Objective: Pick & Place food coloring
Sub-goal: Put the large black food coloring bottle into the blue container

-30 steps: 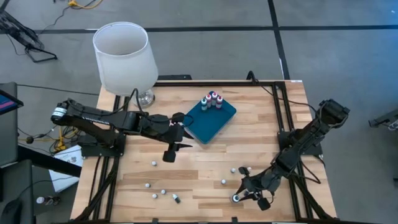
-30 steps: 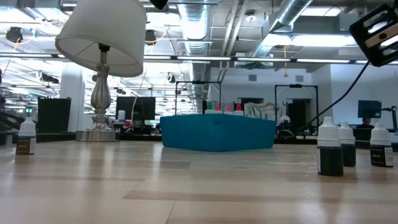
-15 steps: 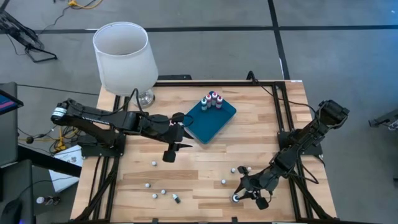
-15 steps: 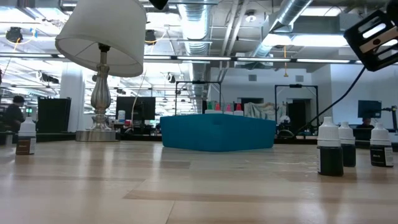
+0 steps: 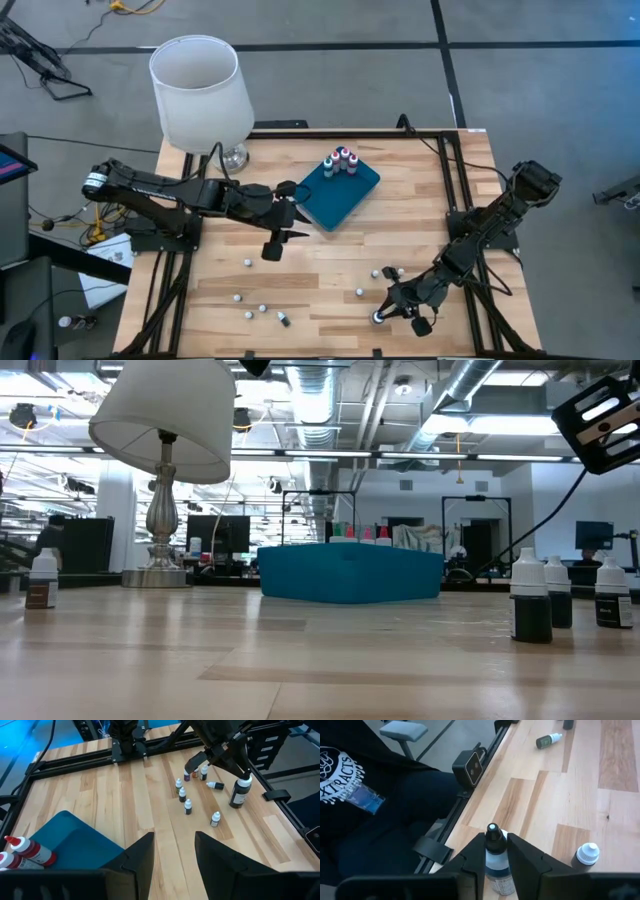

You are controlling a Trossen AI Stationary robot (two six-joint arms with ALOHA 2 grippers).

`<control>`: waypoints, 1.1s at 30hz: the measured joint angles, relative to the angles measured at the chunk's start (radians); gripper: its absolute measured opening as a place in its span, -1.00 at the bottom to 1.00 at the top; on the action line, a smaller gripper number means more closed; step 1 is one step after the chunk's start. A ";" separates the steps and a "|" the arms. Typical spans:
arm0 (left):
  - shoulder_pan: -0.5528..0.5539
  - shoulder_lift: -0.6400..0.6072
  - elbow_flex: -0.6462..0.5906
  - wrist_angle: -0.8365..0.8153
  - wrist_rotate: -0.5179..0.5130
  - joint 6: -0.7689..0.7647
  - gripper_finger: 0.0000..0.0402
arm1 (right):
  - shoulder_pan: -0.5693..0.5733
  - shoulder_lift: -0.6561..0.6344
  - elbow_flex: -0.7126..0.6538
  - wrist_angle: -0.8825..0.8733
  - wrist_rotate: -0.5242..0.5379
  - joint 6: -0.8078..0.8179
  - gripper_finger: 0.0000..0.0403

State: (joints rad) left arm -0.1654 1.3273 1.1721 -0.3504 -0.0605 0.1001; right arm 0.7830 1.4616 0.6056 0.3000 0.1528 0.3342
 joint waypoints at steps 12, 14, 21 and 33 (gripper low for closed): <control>0.000 0.000 0.000 0.000 0.000 0.000 -0.33 | 0.000 -0.002 0.000 0.000 0.000 -0.020 -1.00; 0.000 0.000 0.000 -0.003 0.000 0.000 -0.33 | 0.000 -0.002 0.000 -0.001 0.003 -0.020 -0.99; 0.000 0.000 0.000 -0.023 -0.008 -0.009 -0.33 | 0.000 -0.002 0.000 0.000 0.003 -0.020 -0.99; 0.000 0.000 0.000 -0.026 -0.008 -0.017 -0.33 | 0.000 -0.002 0.000 0.000 0.003 -0.020 -0.98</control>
State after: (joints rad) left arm -0.1654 1.3277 1.1721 -0.3759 -0.0681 0.0832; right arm 0.7830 1.4601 0.6056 0.3000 0.1555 0.3141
